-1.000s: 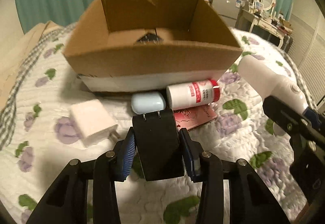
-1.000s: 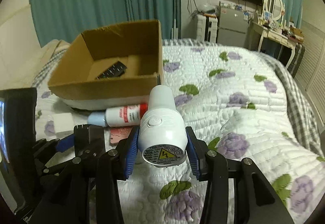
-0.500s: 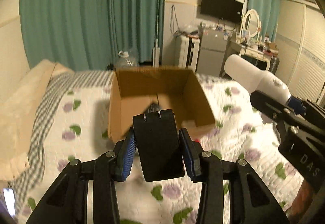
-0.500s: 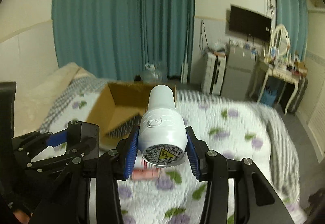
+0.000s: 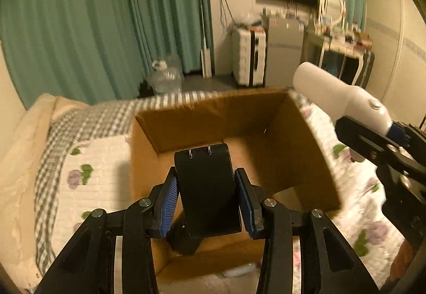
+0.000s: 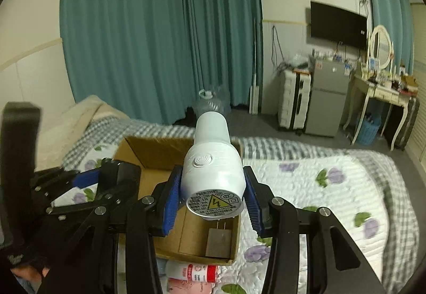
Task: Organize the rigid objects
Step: 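Carry the black block and white device over the cardboard box, then open the left tool to drop the block while the right tool drops the device into the box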
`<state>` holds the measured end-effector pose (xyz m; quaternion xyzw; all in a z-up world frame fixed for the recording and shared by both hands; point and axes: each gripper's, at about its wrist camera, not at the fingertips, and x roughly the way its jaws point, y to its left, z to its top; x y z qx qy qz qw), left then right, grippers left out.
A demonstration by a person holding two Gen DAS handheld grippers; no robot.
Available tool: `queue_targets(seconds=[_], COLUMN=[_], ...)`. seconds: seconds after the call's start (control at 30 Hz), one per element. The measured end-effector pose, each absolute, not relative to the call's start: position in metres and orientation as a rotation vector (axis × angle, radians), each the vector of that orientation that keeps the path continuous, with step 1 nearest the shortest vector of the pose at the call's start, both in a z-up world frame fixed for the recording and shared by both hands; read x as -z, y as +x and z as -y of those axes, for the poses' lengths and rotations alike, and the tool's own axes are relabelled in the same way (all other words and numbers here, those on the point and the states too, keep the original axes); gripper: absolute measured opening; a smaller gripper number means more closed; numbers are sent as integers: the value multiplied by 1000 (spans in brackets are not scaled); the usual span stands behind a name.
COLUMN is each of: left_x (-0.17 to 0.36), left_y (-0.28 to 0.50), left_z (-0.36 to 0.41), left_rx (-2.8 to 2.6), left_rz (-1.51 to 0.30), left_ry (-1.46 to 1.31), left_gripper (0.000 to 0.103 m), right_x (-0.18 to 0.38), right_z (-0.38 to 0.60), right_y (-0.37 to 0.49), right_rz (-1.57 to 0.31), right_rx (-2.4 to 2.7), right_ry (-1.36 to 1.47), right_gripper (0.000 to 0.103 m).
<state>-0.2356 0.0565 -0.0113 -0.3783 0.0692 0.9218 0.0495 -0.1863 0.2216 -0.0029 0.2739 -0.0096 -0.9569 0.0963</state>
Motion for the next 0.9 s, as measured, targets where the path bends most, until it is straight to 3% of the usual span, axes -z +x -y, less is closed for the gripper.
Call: queue_targets(seconds=[0.27,0.37,0.43,0.53,0.57,0.63,0.9], left_x=[48,45,43,40,39,36,1], left_y=[-256,-252,-250,-247,-244,-237,-183], left_z=[-56,-56,-57,-57,-57,-57,-42], left_rx=[-2771,-2805,-2823,-2811,-2817,-2824,-2865], left_rz=[-251,-274,-285,-301,-307,-309,-250], left_ry=[-1233,-1164,-1158,-1168,-1170,-1165,-1098], left_gripper=[43,51,65,65,65,65,67], right_x=[43,45,47,46,45,40,-6], right_z=[-222,-217,-216,-219,-220,-225,-248], right_y=[-207,-209,-212,-214,-213,-209,-157], right_rz=[74,73,82,95,100,118,140], right_rx=[2801,2801,2800,2801,2805,2838,2922], right_ry=[874,869,864,845,850,842,789], right_gripper=[43,43,44,44,46,78,85])
